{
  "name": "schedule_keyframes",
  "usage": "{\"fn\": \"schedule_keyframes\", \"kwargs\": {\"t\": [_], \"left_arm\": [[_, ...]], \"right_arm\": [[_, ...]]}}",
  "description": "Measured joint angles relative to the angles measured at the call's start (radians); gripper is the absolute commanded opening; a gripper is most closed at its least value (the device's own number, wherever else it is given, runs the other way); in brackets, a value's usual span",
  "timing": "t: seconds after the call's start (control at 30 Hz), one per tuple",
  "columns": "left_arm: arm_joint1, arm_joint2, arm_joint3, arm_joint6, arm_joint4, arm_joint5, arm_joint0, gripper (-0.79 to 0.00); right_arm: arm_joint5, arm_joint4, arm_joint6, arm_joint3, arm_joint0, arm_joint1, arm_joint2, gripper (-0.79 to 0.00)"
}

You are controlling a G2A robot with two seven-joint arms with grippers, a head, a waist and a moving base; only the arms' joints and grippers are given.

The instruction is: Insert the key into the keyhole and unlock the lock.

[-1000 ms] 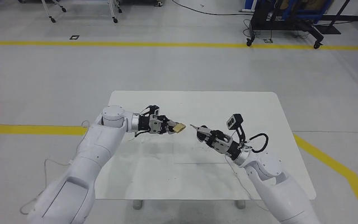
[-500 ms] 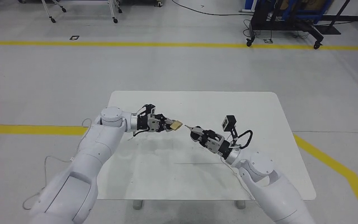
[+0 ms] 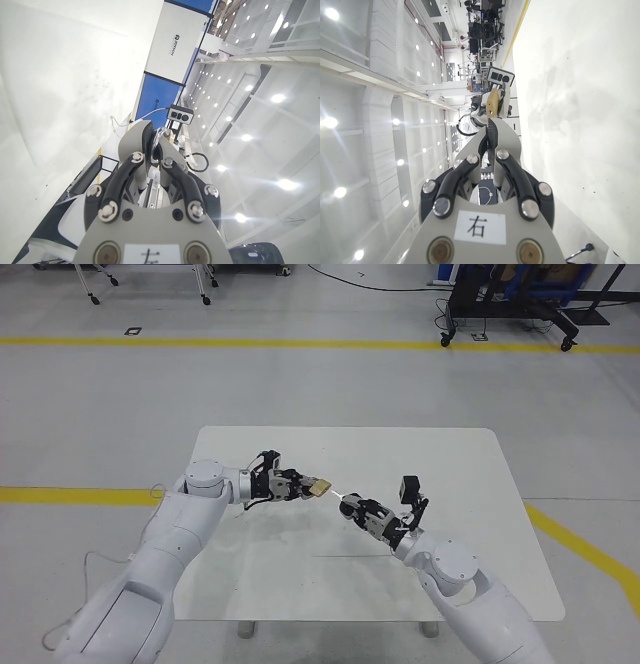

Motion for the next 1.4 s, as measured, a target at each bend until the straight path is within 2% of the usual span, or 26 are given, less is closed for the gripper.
{"fn": "schedule_keyframes", "kwargs": {"t": [0.3,0.7,1.4], "left_arm": [[0.02,-0.02,-0.099,0.091,0.067,0.001,0.045,-0.785],[0.04,-0.047,-0.196,0.129,0.112,0.035,0.093,-0.785],[0.055,-0.064,-0.271,0.171,0.158,0.071,0.123,-0.785]], "right_arm": [[0.029,-0.011,-0.058,-0.013,-0.013,-0.011,-0.024,-0.785],[0.04,-0.007,-0.075,0.007,0.009,-0.023,-0.031,-0.785],[0.057,-0.027,-0.075,0.014,0.009,-0.037,-0.034,-0.785]]}}
